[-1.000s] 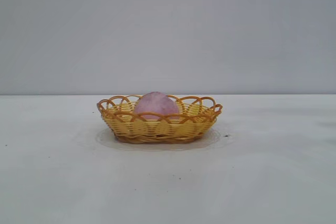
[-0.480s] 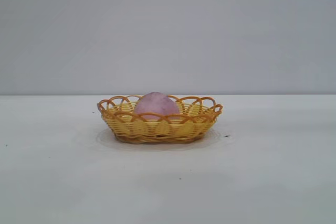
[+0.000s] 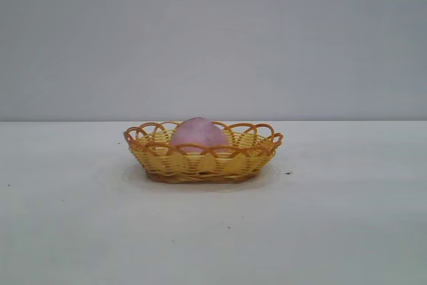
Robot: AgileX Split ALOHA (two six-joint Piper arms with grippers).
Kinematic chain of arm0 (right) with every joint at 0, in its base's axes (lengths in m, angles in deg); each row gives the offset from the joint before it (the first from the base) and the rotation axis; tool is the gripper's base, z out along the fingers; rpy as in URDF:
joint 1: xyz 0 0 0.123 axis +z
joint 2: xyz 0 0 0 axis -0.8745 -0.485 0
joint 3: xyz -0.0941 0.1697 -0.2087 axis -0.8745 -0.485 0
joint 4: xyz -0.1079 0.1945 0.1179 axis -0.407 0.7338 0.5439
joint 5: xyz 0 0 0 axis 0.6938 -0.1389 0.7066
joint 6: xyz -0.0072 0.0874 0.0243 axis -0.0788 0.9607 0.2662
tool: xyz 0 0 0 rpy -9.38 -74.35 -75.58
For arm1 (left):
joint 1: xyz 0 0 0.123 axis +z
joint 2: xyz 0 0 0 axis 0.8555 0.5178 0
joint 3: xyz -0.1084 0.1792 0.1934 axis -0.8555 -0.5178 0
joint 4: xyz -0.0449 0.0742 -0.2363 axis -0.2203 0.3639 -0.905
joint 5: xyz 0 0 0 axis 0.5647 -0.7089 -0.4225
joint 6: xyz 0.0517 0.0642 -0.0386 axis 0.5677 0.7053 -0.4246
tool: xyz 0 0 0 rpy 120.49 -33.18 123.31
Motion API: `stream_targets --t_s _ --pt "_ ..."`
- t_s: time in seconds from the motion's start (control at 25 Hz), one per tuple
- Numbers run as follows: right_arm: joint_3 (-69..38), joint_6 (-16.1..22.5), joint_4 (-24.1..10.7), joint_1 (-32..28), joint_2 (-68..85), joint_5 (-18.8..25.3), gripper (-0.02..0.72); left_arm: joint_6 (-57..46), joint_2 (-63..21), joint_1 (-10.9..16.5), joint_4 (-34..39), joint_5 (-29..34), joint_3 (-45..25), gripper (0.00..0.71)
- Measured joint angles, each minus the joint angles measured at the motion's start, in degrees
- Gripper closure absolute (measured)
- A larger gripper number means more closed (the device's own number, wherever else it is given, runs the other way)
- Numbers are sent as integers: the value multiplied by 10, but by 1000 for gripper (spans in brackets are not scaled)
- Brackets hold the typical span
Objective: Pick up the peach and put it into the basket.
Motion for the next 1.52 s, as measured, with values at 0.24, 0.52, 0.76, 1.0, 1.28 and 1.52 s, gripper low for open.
stream_targets --t_s 0.24,0.52,0.76,1.0,1.28,1.52 --pt "-47 0 13 3 145 -8 372 0 0 0 0 0 0 275" --pt "-51 0 12 10 163 -30 372 0 -1 0 0 0 0 275" --pt "-72 0 8 10 163 -69 372 0 -1 0 0 0 0 275" --pt "-72 0 8 10 163 -71 372 0 -1 0 0 0 0 275" --pt "-72 0 8 10 163 -72 372 0 -1 0 0 0 0 275" --pt "-72 0 8 10 163 -72 372 0 -1 0 0 0 0 275"
